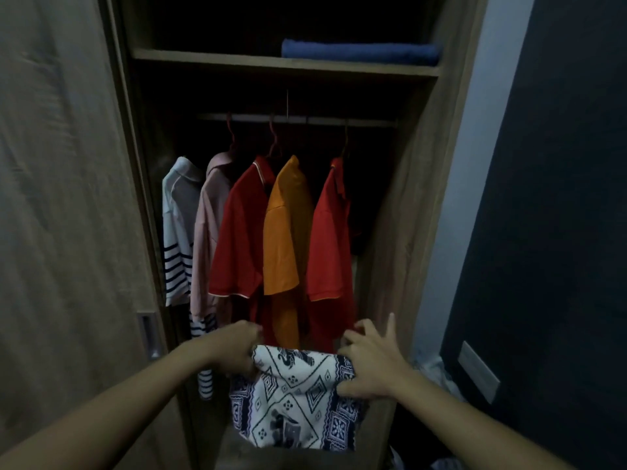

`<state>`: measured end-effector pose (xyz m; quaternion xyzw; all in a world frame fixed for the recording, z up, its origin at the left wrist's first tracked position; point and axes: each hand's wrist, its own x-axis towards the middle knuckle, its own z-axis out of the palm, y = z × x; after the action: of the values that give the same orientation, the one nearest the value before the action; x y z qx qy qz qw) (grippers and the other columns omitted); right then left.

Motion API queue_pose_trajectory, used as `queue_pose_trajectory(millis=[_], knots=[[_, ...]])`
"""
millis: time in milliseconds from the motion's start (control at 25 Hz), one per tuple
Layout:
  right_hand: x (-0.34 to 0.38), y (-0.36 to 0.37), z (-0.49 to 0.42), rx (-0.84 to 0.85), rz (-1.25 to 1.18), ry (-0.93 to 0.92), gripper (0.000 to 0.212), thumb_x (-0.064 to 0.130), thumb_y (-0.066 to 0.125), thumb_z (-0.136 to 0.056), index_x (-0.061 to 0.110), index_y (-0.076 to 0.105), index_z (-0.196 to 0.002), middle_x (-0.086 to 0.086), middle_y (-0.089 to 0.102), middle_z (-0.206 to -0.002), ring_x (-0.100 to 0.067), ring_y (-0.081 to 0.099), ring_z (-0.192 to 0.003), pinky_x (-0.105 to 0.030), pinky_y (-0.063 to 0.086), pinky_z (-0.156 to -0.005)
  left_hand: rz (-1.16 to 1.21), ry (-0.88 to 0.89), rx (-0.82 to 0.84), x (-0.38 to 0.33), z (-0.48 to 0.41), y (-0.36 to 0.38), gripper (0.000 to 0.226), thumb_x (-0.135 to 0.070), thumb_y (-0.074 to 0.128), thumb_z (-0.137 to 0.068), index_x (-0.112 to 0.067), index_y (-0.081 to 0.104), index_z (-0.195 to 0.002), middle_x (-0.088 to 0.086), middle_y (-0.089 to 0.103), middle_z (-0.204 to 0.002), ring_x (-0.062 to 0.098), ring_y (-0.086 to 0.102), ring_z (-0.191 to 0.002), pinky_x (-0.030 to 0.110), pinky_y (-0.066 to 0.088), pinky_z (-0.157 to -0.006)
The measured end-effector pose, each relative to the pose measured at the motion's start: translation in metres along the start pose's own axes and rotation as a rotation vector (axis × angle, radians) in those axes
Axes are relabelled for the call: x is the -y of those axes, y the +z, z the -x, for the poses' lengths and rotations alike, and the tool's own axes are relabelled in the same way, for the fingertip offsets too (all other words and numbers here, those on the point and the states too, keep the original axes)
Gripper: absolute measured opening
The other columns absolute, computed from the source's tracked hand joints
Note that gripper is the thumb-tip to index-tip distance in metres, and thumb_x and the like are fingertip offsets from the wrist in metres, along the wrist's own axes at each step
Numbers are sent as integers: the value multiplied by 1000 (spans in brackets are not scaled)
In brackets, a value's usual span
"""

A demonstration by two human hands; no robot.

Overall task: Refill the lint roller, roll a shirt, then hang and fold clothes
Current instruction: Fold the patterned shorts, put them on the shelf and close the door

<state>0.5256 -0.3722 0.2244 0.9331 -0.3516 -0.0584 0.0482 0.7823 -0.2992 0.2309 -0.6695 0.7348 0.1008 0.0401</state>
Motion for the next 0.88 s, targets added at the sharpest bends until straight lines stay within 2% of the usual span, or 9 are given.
queue_pose_trajectory(millis=[40,120,200,320,440,520,600,720,880], knots=[[-7,-15,3,-51,-12,-59,67,52,57,-72,22,49,-131,0,47,-130,-23,33,-128,-63,11,-110,-16,39,-29,-2,2,-18,25,-32,72,-70,-11,64,-81,1,63,-89,16,61,-79,33,53,-70],[-29,-54,10,-110,-197,-191,59,37,60,-77,21,41,-130,1,51,-121,-17,51,-110,-42,39,-100,-39,131,-134,-4,12,-66,17,-30,70,-75,-27,60,-88,-5,63,-85,10,59,-73,27,48,-66],[-51,-96,16,-159,-281,-304,50,29,55,-82,34,30,-124,7,48,-121,-11,55,-97,-34,46,-84,-26,226,-228,-7,29,-113,51,-31,67,-80,-48,43,-121,-12,64,-102,0,59,-80,24,47,-73],[-68,-146,15,-204,-198,-410,32,22,49,-86,46,47,-107,15,17,-149,-7,35,-127,-42,37,-105,-241,364,-369,-10,50,-159,82,-22,56,-90,-72,3,-127,-19,34,-145,-7,52,-105,20,44,-78],[-60,-181,-4,-226,122,-346,29,22,49,-89,42,65,-102,10,1,-155,-17,25,-134,-37,34,-109,-638,313,-464,-5,48,-173,70,-10,48,-91,-67,28,-126,-4,8,-158,21,53,-112,26,44,-60],[-46,-192,-26,-371,323,-206,32,29,41,-89,34,66,-108,-1,17,-153,-27,38,-125,-41,46,-96,-812,258,-584,5,40,-178,43,-11,53,-82,-46,65,-102,7,28,-153,26,55,-91,23,23,-39],[-35,-196,-52,-670,448,-125,42,35,34,-78,23,73,-87,-9,48,-136,-33,56,-103,-42,53,-78,-861,195,-753,20,34,-190,31,-17,44,-75,-26,72,-66,12,52,-136,27,58,-73,21,21,-37],[-37,-216,-76,-1013,443,-41,34,48,52,-64,20,72,-59,-5,67,-114,-32,65,-90,-46,52,-82,-822,156,-1064,29,20,-207,28,-28,49,-73,-18,64,-52,11,62,-125,29,60,-67,31,45,-47],[-52,-250,-99,-1289,556,27,26,49,71,-70,25,70,-60,-2,64,-123,-31,65,-102,-51,43,-91,-858,221,-1494,48,0,-254,21,-30,68,-78,-20,67,-60,12,64,-123,33,65,-79,48,51,-77]])
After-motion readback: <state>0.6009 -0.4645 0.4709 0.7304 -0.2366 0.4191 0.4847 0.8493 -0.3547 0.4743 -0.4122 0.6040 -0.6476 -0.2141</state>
